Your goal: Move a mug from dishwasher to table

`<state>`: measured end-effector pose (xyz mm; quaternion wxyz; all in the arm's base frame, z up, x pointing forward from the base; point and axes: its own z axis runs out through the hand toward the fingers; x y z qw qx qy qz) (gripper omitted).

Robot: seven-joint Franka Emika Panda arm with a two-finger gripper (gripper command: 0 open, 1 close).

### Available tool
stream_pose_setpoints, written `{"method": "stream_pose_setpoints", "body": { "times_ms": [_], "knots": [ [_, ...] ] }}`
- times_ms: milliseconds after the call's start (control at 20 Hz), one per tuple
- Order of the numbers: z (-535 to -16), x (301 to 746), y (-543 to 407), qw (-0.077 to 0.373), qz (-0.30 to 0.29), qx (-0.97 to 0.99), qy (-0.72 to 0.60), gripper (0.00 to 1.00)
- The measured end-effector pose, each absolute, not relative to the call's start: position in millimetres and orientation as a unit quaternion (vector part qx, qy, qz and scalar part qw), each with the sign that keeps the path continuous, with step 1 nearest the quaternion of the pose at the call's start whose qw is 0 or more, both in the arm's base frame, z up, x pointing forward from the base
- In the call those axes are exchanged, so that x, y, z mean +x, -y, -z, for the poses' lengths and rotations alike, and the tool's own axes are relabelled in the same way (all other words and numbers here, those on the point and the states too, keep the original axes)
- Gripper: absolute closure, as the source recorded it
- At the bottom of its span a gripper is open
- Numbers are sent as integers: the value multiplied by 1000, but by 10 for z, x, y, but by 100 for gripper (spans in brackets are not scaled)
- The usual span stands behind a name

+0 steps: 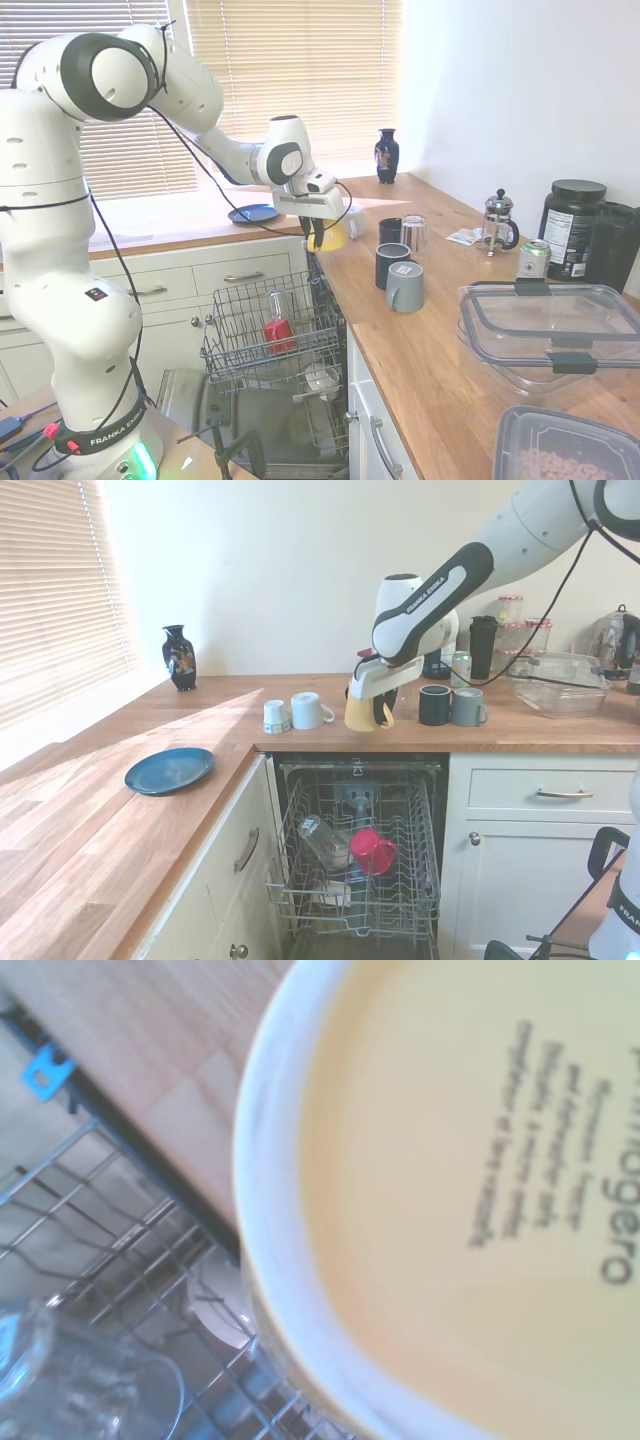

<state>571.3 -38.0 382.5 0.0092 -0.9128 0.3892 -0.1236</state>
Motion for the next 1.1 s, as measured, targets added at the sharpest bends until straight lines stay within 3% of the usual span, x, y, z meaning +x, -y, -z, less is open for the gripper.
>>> {"method": "stream_pose_setpoints", "body": {
  "times_ms": [650, 700, 1100],
  "knots": [
    [-3546, 6157, 612, 1, 97, -910, -404, 100],
    [-3549, 6172, 616, 0, 95, -909, -405, 0],
    [-3573, 6342, 627, -3, 67, -906, -418, 0]
  ]
}}
